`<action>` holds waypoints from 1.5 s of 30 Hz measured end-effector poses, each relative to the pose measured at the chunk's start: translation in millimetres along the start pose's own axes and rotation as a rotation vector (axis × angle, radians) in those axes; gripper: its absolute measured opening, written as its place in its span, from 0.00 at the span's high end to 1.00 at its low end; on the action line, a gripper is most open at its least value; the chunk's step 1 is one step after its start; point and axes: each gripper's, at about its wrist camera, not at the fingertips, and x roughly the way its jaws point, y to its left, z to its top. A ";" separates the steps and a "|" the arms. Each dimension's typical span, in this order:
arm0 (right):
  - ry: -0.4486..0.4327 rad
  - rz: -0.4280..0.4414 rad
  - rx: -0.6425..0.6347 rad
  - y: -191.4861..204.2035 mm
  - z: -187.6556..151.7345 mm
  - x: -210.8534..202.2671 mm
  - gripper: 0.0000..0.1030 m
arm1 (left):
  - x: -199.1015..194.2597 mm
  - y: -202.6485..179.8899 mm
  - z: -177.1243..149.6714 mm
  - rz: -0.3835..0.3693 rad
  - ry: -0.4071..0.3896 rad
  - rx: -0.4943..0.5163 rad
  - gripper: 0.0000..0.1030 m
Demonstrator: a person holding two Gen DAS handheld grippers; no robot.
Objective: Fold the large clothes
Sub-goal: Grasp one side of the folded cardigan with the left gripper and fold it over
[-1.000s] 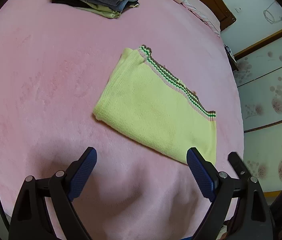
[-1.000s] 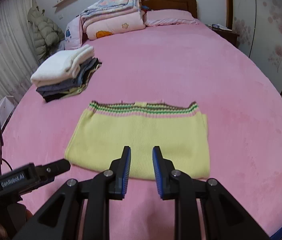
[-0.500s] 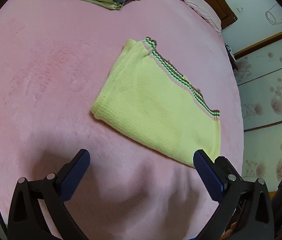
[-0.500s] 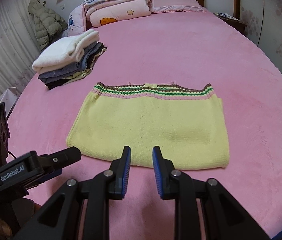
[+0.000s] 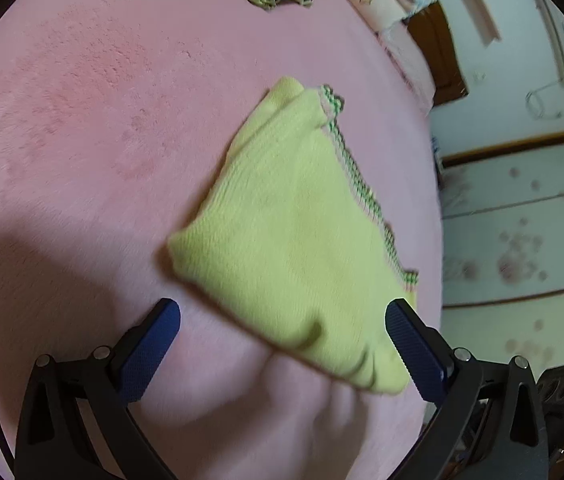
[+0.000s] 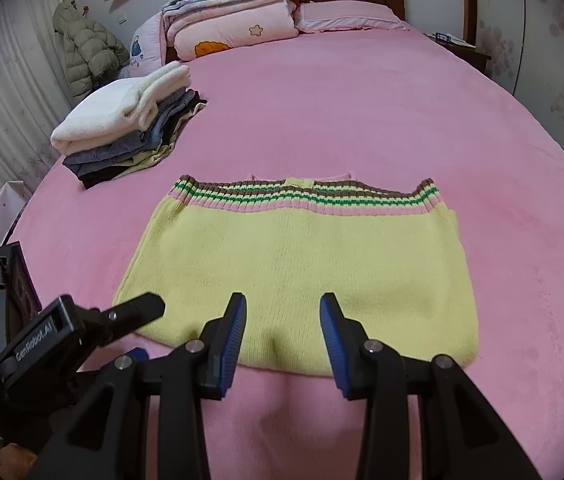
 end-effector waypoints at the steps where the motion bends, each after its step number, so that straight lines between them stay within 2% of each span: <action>1: -0.003 -0.001 -0.005 0.5 -0.4 1.8 0.63 | 4.3 1.2 2.3 -0.014 -0.016 -0.001 0.02; 5: -0.001 0.001 -0.012 1.5 -3.2 10.5 0.63 | 20.0 -6.1 13.5 -0.044 -0.068 0.037 0.09; 8: -0.004 -0.015 -0.017 1.7 -4.8 17.5 0.66 | 29.9 -16.4 24.6 -0.062 -0.087 0.074 0.27; 10: -0.007 -0.018 -0.027 3.4 -4.2 21.2 0.78 | 35.5 -20.7 30.6 -0.070 -0.098 0.087 0.40; 11: -0.010 -0.021 -0.036 4.5 -3.3 23.3 0.86 | 39.1 -22.7 34.0 -0.072 -0.098 0.092 0.54; 12: -0.014 -0.030 -0.046 6.1 -1.9 25.4 0.89 | 40.9 -24.2 36.7 -0.071 -0.099 0.097 0.67; 15: -0.026 -0.057 -0.062 9.8 1.6 30.3 0.91 | 42.5 -30.9 41.3 -0.063 -0.095 0.138 0.80; 21: -0.009 -0.074 -0.095 16.7 3.6 48.1 0.98 | 26.7 -54.6 32.7 -0.013 -0.117 0.269 0.85; 25: 0.079 -0.049 -0.084 13.1 -6.0 74.1 1.00 | 22.0 -81.3 23.7 0.018 -0.131 0.411 0.86; 29: 0.075 -0.016 -0.050 4.8 -13.0 81.2 1.00 | 25.9 -121.4 8.5 -0.001 -0.127 0.584 0.86; 33: 0.069 0.081 0.066 -16.7 -16.0 80.3 1.00 | 34.0 -153.9 -5.8 -0.028 -0.099 0.700 0.86; 40: 0.100 0.336 0.318 -72.4 -25.9 86.6 1.00 | 58.7 -190.7 -28.2 -0.033 -0.037 0.797 0.86; 43: 0.116 0.406 0.385 -91.5 -33.7 80.0 1.00 | 70.2 -203.7 -39.8 -0.021 -0.018 0.832 0.86; 45: 0.120 0.418 0.403 -103.3 -40.7 67.1 1.00 | 77.8 -212.4 -47.5 -0.012 -0.001 0.843 0.85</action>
